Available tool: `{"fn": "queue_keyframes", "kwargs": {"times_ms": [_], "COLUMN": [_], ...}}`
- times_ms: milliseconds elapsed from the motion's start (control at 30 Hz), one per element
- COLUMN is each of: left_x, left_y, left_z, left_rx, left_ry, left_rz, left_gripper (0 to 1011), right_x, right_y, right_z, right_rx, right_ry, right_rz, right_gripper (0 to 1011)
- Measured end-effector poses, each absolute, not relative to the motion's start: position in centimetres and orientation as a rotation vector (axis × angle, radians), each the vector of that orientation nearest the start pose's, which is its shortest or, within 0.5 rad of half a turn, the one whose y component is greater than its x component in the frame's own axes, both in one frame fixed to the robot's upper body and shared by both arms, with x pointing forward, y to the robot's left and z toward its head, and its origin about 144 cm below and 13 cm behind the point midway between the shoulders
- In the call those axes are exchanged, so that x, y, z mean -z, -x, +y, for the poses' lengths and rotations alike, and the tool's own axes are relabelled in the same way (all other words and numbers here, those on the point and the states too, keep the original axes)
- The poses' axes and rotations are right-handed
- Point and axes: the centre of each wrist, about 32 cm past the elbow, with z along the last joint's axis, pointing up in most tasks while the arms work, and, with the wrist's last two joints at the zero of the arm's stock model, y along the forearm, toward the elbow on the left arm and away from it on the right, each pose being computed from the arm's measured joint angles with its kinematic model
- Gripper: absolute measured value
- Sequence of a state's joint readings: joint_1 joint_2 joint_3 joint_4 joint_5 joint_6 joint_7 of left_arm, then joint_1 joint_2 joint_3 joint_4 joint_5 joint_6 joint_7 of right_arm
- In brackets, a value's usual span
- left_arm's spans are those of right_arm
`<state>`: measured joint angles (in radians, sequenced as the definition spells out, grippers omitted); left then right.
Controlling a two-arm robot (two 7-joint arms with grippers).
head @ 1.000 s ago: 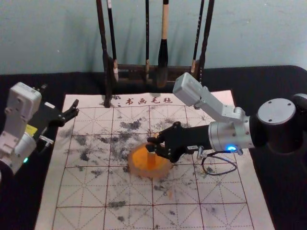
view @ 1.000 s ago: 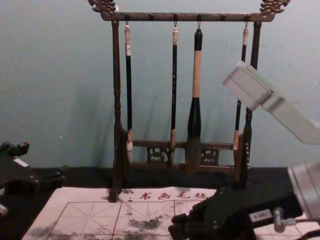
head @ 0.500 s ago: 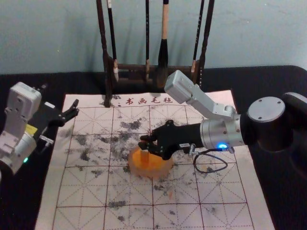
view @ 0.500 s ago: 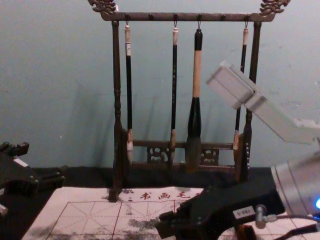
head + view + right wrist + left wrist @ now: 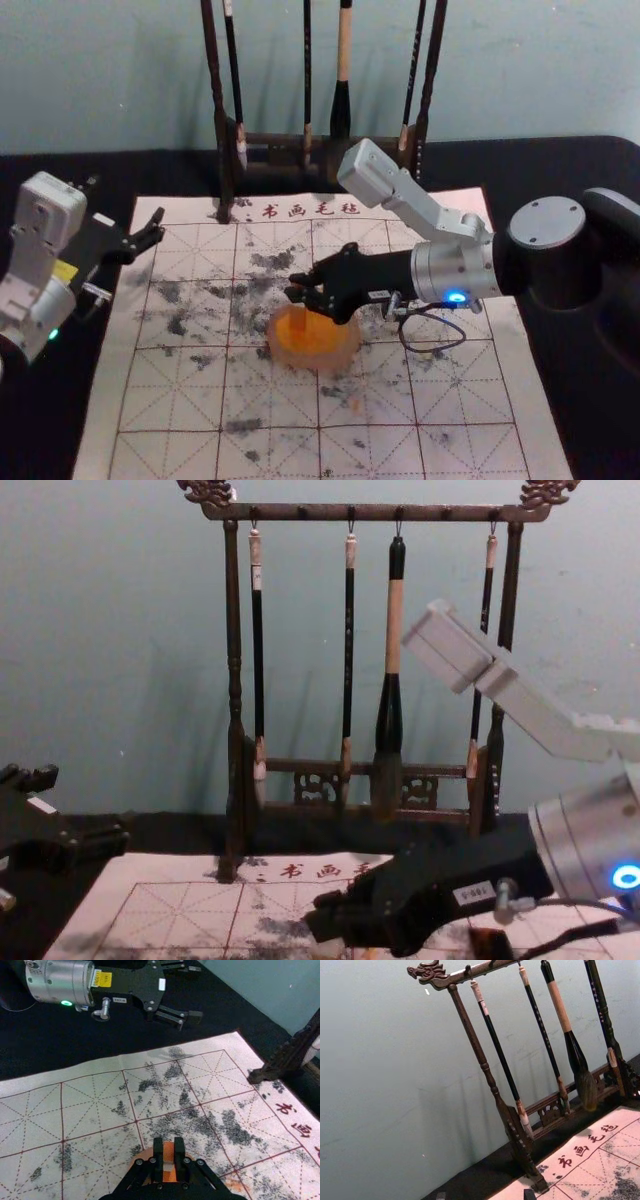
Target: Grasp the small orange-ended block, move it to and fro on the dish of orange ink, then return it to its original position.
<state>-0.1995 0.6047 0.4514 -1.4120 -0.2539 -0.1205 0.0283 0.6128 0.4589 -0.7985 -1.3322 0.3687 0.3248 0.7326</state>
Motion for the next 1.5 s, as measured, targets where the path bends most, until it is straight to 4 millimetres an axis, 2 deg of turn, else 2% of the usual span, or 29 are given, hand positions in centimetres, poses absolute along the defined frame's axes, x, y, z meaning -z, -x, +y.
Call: {"fn": "queue_keyframes", "kwargs": {"times_ms": [800, 1500], "left_x": [-114.0, -114.0], "left_y": [-48.9, -48.9], "left_z": [31.0, 31.0], "left_rx": [-1.248, -1.248], "left_ry": [-0.304, -0.304], "left_rz": [-0.285, -0.285], "left_gripper": [1001, 1001], "right_x": [-121.3, -121.1], "right_y": [-56.8, -55.3], "right_z": [-20.7, -22.6], "right_rx": [0.396, 0.371], "right_ry": [0.505, 0.513], "right_rz": [0.043, 0.058], "right_gripper": [127, 127]}}
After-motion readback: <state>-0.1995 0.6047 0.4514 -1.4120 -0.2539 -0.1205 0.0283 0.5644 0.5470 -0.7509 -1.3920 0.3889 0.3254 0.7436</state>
